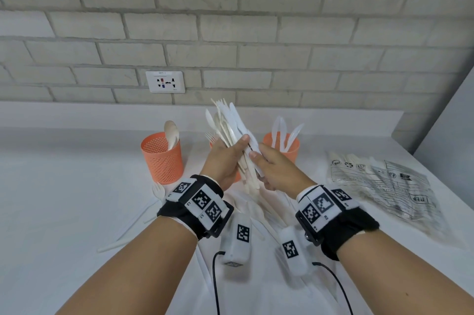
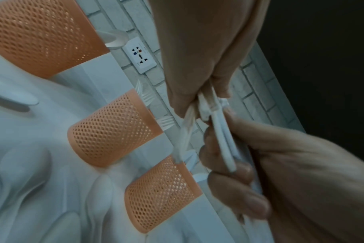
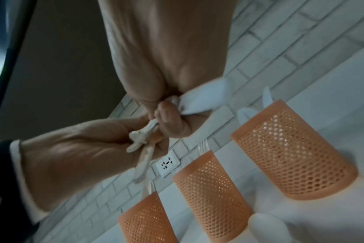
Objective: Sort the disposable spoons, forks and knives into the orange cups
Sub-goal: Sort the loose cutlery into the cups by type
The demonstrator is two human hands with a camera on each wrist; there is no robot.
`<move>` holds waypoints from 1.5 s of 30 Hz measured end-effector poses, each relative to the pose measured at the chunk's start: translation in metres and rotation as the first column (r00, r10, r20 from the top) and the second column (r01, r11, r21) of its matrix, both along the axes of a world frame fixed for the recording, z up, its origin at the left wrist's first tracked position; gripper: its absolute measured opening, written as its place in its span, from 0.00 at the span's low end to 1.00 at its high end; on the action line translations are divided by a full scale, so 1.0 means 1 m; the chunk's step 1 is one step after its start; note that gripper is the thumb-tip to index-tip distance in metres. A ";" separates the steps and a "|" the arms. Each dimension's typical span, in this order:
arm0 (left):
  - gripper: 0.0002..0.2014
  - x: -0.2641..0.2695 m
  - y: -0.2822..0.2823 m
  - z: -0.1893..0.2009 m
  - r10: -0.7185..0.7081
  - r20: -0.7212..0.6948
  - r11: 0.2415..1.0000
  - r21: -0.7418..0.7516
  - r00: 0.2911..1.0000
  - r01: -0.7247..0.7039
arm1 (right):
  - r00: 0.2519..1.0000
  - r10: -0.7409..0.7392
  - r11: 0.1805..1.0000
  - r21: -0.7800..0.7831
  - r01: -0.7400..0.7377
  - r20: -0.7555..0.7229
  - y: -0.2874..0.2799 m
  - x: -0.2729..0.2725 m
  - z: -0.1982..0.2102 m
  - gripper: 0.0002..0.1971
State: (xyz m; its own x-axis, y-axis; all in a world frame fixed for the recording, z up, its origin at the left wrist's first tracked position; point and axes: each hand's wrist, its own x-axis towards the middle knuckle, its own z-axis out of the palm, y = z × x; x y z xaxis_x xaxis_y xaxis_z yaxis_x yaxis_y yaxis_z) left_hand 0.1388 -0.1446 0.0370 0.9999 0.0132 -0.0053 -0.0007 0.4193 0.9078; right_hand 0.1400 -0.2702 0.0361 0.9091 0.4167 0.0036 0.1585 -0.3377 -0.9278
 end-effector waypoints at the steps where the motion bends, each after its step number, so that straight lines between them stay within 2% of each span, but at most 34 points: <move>1: 0.14 0.000 0.001 0.000 -0.006 0.009 1.000 0.004 1.000 0.006 | 0.999 0.001 0.999 0.036 0.001 -0.041 -0.002 0.001 0.001 0.10; 3: 0.15 -0.001 0.003 0.000 -0.024 0.025 1.000 0.015 0.999 0.024 | 0.997 0.012 0.997 0.078 -0.006 -0.079 -0.006 0.003 0.002 0.11; 6: 0.11 -0.002 0.003 0.003 -0.037 0.043 0.999 0.027 0.998 0.036 | 0.998 0.027 0.999 0.043 -0.025 -0.056 -0.010 0.007 -0.001 0.12; 13: 0.07 0.007 0.000 0.000 -0.006 -0.002 0.984 0.178 1.000 0.006 | 0.999 0.032 0.999 0.023 -0.032 -0.007 -0.012 0.012 0.002 0.08; 17: 0.08 0.013 0.004 0.000 0.045 -0.055 0.987 0.156 0.997 -0.036 | 0.987 -0.116 0.992 -0.044 0.121 0.114 -0.027 0.037 0.014 0.08; 19: 0.11 0.014 0.008 0.000 0.012 -0.082 0.992 0.125 0.997 -0.002 | 0.953 -0.205 0.978 0.016 0.207 0.222 -0.030 0.053 0.026 0.05; 22: 0.12 0.012 0.012 0.000 -0.069 -0.099 0.992 0.098 0.993 0.079 | 0.894 -0.314 0.949 0.132 0.286 0.319 -0.026 0.077 0.038 0.09; 25: 0.11 0.009 0.017 -0.003 -0.131 -0.058 0.979 0.148 0.990 0.138 | 0.892 -0.371 0.926 0.174 0.334 0.260 -0.017 0.099 0.029 0.12; 29: 0.10 0.005 0.027 -0.002 -0.168 -0.054 0.977 0.121 0.984 0.174 | 0.907 -0.398 0.917 0.096 0.388 0.135 -0.014 0.109 0.002 0.12; 32: 0.11 0.004 0.033 -0.003 -0.149 -0.070 0.982 0.109 0.986 0.156 | 0.909 -0.396 0.918 0.062 0.391 0.129 -0.015 0.112 -0.009 0.16; 34: 0.11 0.003 0.036 -0.004 -0.139 -0.077 0.984 0.103 0.987 0.146 | 0.884 -0.413 0.910 0.051 0.412 0.219 -0.013 0.113 -0.007 0.24; 35: 0.10 0.002 0.037 -0.005 -0.144 -0.075 0.984 0.095 0.987 0.150 | 0.846 -0.436 0.896 0.057 0.441 0.308 -0.010 0.112 -0.002 0.27; 37: 0.09 0.001 0.038 -0.004 -0.147 -0.072 0.985 0.075 0.986 0.153 | 0.752 -0.474 0.874 0.143 0.464 0.458 -0.003 0.104 0.010 0.25; 38: 0.10 0.002 0.039 -0.004 -0.145 -0.072 0.987 0.062 0.987 0.149 | 0.748 -0.468 0.882 0.190 0.432 0.470 0.002 0.096 0.015 0.21; 40: 0.12 0.003 0.040 -0.004 -0.137 -0.076 0.989 0.038 0.988 0.140 | 0.861 -0.327 0.943 0.195 0.270 0.389 0.015 0.073 0.023 0.10; 42: 0.16 0.004 0.040 -0.004 -0.143 -0.079 0.988 0.038 0.987 0.147 | 0.968 -0.117 0.987 0.133 0.089 0.224 0.029 0.052 0.020 0.07; 43: 0.17 0.003 0.039 -0.003 -0.155 -0.080 0.987 0.032 0.985 0.157 | 0.985 -0.069 0.989 0.137 0.047 0.158 0.034 0.045 0.017 0.08; 45: 0.19 0.001 0.037 -0.001 -0.168 -0.082 0.985 0.018 0.982 0.170 | 0.992 -0.088 0.981 0.182 0.071 0.090 0.040 0.041 0.012 0.07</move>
